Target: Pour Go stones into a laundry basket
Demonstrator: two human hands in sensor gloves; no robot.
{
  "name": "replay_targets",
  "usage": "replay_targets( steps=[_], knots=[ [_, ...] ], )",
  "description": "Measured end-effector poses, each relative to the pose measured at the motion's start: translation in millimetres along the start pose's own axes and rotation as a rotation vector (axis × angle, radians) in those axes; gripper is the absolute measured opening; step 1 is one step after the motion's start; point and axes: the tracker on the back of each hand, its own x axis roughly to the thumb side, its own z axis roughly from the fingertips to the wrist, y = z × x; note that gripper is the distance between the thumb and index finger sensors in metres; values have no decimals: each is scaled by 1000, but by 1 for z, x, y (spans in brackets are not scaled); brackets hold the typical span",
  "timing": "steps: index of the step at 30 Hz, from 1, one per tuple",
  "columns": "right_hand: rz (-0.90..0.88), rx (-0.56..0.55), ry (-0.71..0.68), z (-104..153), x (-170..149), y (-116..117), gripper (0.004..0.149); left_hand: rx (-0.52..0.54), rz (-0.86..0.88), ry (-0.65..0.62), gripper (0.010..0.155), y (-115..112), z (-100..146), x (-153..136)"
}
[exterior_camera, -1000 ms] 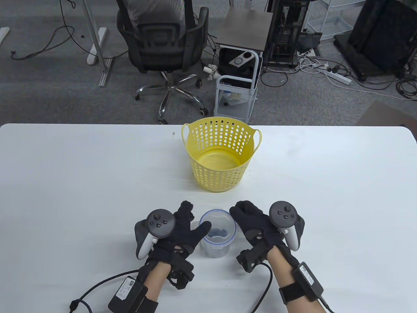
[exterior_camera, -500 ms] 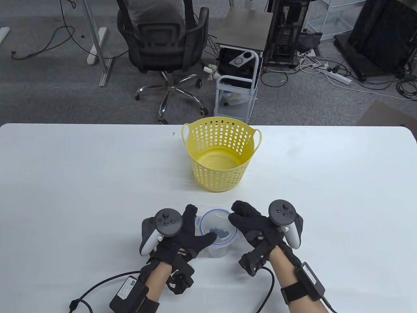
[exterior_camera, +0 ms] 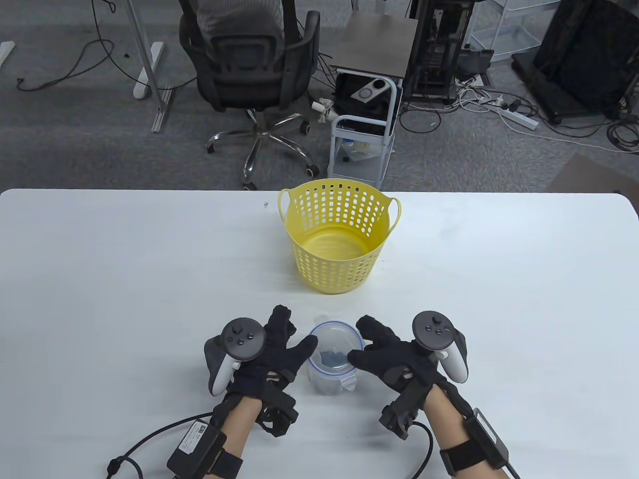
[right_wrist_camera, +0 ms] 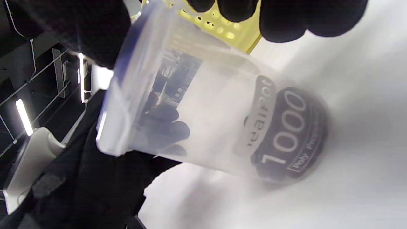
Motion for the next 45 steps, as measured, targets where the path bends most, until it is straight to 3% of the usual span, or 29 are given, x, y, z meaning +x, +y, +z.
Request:
replay_targets(
  steps=[9,14,22,26,29,34,37,38,39,40,41,45],
  knots=[
    [60,51,14,1,5,14,105,149,-23,-26,82,1,-1,-2],
    [81,9,-29,4,8,12,106,103,-8,-35,77,5,-1,-4],
    [41,-174,-13,6,0,1,80,47,-30,-32,71,9,7,0],
    [107,-176,-4,5,-2,2,68,42,-89,-29,55,7,10,7],
    [82,-174,-11,4,-2,2,58,25,-122,-41,57,4,8,9],
    [29,-132,-11,-1,-8,6,58,-97,-19,-41,63,-9,-1,-1],
    [19,-113,-9,-3,-9,7,59,-84,-49,-54,63,-11,-6,0],
    [34,-135,5,-3,-8,4,50,-76,-71,-36,57,-8,-8,0],
    [5,-169,-53,-3,-6,6,47,-6,-50,-48,55,-5,-4,2],
    [14,-184,-6,-3,-6,4,46,49,-96,-39,54,-2,-4,6],
    [6,-132,0,-3,-7,4,46,41,-138,-44,54,-2,-2,6],
    [-10,-149,-4,-3,-8,4,46,8,-65,-27,54,-5,-2,2]
  ],
)
